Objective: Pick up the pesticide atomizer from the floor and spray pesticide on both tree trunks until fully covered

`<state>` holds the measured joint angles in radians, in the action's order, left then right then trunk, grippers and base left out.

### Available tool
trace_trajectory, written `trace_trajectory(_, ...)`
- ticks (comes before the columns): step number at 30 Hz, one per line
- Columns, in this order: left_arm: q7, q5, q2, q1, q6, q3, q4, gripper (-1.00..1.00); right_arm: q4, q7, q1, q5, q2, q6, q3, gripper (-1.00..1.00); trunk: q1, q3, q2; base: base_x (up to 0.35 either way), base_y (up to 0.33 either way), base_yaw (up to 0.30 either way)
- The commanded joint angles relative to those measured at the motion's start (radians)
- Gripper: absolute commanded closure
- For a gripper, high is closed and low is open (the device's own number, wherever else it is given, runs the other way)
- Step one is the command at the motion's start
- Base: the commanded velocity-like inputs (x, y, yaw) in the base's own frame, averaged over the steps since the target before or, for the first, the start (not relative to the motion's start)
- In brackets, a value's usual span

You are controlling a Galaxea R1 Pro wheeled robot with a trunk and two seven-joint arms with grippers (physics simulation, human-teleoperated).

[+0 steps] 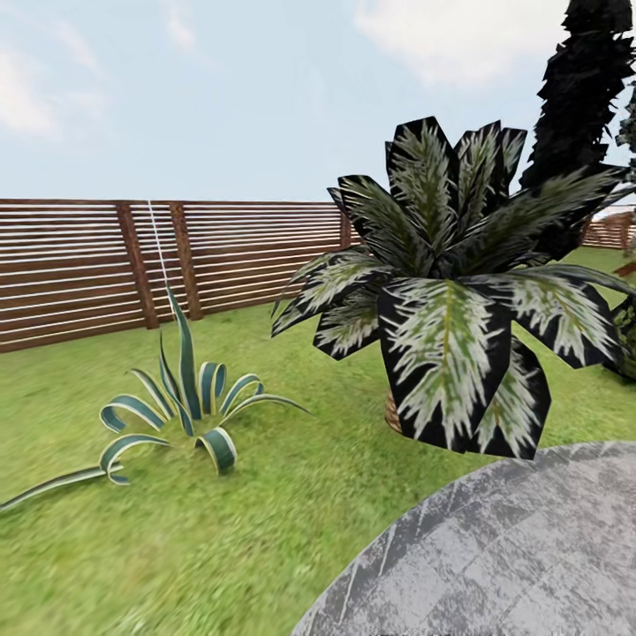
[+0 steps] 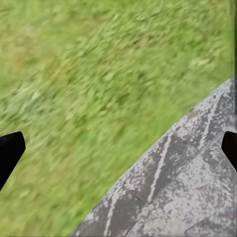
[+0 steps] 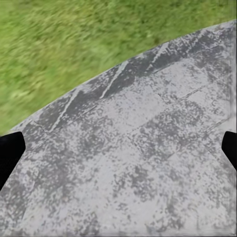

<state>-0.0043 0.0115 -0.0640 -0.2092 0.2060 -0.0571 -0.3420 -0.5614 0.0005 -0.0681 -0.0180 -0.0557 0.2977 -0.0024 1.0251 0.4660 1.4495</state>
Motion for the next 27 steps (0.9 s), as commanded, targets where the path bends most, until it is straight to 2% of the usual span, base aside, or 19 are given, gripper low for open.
trace_trajectory(1,0.0,0.001,0.0,0.001,0.003,-0.002,0.001,-1.0,0.001,0.0,-0.001,-0.002,0.0,0.003,0.0,-1.0,0.0,0.001,0.001,0.0,0.0,-0.279)
trace_trajectory(22,-0.002,0.0,0.013,0.006,0.012,0.002,0.02,-1.0,0.0,-0.002,-0.001,-0.003,-0.002,0.002,-0.007,-1.0,0.0,0.0,0.001,0.0,0.0,-0.298)
trace_trajectory(27,-0.003,0.0,0.015,0.0,0.012,0.006,-0.016,-1.0,0.0,-0.003,-0.001,-0.004,0.001,0.003,-0.003,-1.0,0.0,0.0,0.001,0.0,0.0,-0.3)
